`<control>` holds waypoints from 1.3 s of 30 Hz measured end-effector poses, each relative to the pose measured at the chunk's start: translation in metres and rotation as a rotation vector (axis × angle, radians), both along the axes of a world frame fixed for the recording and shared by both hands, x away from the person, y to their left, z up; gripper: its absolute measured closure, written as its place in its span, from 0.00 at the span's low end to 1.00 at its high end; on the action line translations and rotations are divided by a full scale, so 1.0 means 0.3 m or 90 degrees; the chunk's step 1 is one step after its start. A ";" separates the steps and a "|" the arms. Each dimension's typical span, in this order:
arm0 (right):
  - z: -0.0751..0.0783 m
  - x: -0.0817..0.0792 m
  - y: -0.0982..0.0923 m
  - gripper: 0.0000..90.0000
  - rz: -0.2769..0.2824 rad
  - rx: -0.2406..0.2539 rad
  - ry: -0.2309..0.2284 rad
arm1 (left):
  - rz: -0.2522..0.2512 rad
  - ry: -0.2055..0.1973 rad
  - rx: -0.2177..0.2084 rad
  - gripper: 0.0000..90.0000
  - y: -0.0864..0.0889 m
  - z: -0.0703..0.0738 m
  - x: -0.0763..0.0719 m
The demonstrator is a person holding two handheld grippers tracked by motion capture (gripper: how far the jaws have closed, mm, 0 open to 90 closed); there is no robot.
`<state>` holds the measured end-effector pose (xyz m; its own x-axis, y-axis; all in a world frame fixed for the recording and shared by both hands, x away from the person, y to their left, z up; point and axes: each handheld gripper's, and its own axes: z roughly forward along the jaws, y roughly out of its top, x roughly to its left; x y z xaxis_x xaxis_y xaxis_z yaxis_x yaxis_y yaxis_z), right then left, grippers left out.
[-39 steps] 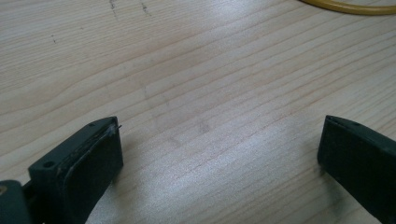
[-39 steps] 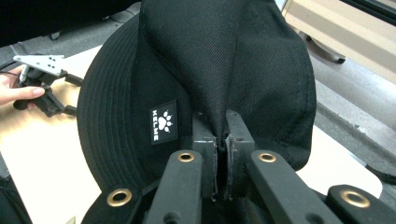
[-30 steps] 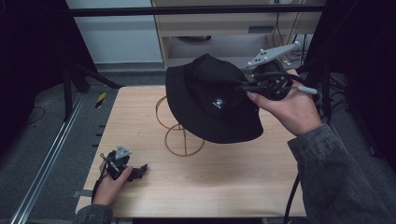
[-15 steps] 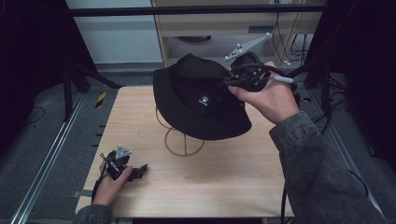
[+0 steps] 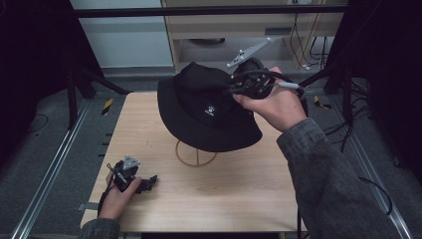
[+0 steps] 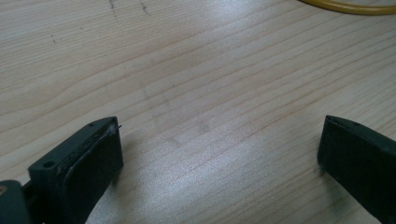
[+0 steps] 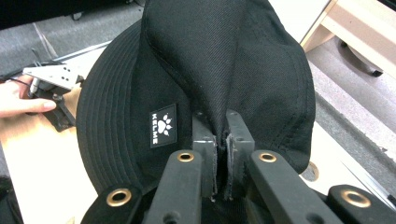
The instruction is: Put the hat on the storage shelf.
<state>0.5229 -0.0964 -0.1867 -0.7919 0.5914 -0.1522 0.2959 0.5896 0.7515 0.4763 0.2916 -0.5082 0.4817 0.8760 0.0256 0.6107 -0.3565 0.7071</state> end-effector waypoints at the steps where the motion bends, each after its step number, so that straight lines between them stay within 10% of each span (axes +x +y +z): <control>1: -0.001 0.002 0.004 0.95 0.001 -0.003 0.000 | 0.000 0.000 0.000 0.00 0.000 0.000 0.000; 39: -0.125 0.116 0.234 0.94 0.022 -0.026 0.034 | -0.001 0.001 -0.001 0.00 -0.001 0.000 0.001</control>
